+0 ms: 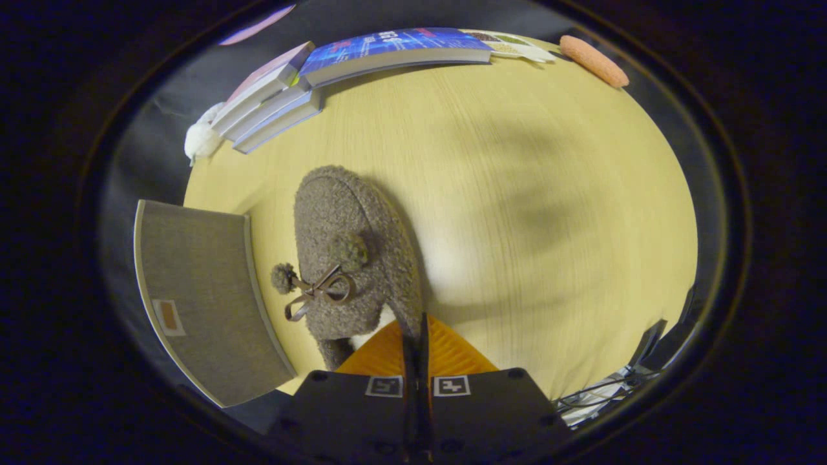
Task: Open the storage box then place both shoes into the box .Put the left shoe in first, then the right shoe, with the right side of both shoes facing outward in a uniform manner.
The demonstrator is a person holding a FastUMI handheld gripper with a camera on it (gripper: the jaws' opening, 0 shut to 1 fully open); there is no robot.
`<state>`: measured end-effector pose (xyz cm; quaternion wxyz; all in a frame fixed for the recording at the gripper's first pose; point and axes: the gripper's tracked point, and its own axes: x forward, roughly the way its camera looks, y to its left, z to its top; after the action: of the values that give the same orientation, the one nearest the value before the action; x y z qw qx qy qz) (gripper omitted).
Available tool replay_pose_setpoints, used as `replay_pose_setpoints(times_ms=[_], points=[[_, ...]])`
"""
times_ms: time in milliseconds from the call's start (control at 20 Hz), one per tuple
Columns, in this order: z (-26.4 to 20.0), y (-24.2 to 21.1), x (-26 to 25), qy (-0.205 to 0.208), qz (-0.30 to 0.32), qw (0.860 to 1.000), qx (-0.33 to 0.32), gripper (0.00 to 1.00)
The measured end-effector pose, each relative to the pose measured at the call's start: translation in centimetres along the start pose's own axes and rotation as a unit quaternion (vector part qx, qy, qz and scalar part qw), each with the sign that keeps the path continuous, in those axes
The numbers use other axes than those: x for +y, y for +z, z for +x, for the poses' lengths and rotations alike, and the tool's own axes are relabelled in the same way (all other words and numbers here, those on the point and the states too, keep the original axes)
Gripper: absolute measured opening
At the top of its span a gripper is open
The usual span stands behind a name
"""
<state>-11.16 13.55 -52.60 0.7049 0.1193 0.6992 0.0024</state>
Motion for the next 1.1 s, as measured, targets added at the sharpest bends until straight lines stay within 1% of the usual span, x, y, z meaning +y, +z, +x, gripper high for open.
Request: replay_pose_setpoints(times_ms=[50, 350, 450, 650, 800, 1100], points=[[-0.1, -0.1, 0.1, 0.004, -0.001, 1.000, -0.001, 0.03], [-1.7, -0.8, 2.2, 0.054, 0.048, 0.997, -0.016, 0.03], [-2.8, -0.6, 2.9, 0.068, 0.060, 0.996, -0.023, 0.03], [-6.3, 0.0, 5.5, 0.111, 0.085, 0.989, -0.038, 0.03], [-9.8, 1.1, 8.2, 0.140, 0.085, 0.985, -0.061, 0.03], [-16.2, 2.7, 16.4, 0.199, 0.046, 0.974, -0.095, 0.03]])
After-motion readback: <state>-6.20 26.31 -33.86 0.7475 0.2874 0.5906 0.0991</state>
